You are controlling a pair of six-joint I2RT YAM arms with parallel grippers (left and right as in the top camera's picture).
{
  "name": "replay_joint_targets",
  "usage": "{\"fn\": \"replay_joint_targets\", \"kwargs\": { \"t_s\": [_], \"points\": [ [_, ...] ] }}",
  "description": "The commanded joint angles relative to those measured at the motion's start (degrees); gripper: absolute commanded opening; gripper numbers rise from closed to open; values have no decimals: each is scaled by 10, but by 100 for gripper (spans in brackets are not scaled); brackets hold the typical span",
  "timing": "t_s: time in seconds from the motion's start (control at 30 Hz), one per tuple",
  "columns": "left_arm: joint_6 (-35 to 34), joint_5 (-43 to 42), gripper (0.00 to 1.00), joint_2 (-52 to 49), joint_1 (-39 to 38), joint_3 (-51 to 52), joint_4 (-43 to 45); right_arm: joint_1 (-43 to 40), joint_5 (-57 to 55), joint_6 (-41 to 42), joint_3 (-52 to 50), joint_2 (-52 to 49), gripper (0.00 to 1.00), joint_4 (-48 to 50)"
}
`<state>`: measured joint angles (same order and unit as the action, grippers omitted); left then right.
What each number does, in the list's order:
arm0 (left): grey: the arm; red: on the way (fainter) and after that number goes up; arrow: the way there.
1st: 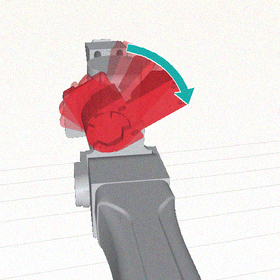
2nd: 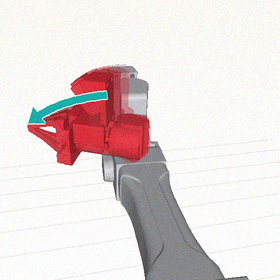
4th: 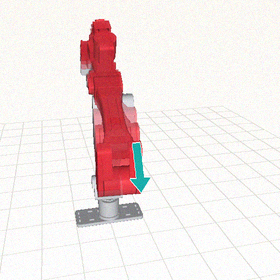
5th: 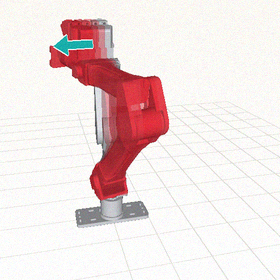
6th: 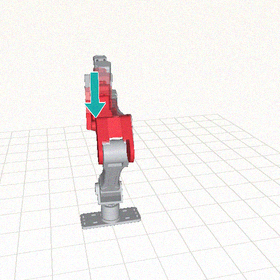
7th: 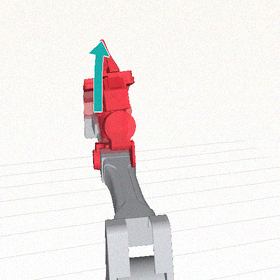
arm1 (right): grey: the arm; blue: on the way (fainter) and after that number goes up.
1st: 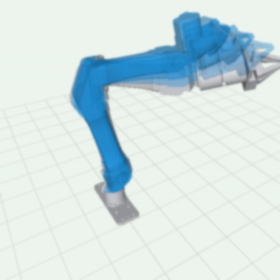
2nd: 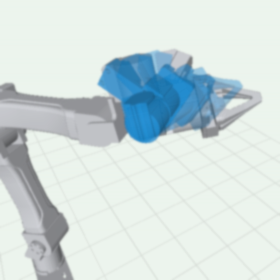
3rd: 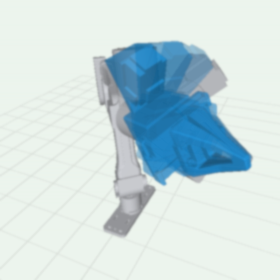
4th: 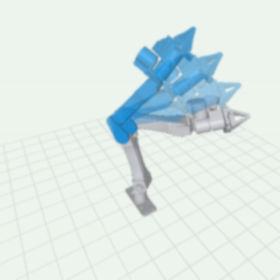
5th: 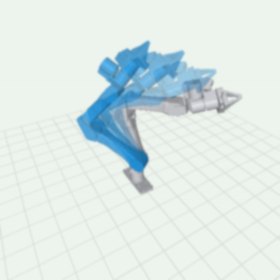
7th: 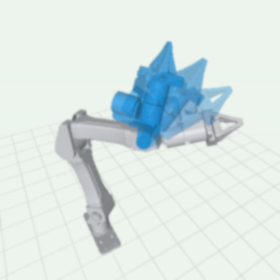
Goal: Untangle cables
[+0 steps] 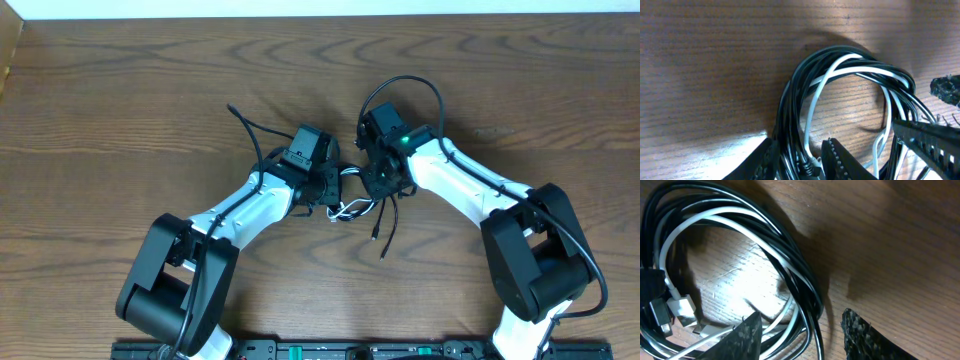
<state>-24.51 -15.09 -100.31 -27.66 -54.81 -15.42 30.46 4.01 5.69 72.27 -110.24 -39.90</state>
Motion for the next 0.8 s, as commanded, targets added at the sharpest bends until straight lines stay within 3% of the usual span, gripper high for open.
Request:
{"fn": "replay_joint_targets", "kwargs": {
  "t_s": [0.0,0.17,0.37,0.57,0.77],
  "points": [
    [-33,8,32,-10,-1,-8,-3,4,-4,7,11,1,50,-1],
    [-88,8,32,-35,-1,-8,0,4,-4,8,9,1,52,-2],
    [-95,8,29,-44,-1,-8,7,3,-7,12,1,1,53,0],
    [-95,8,29,-44,-1,-8,8,3,1,11,1,1,45,3],
    [-94,8,13,-44,-1,-8,8,-7,35,11,1,1,43,7]
  ]
}}
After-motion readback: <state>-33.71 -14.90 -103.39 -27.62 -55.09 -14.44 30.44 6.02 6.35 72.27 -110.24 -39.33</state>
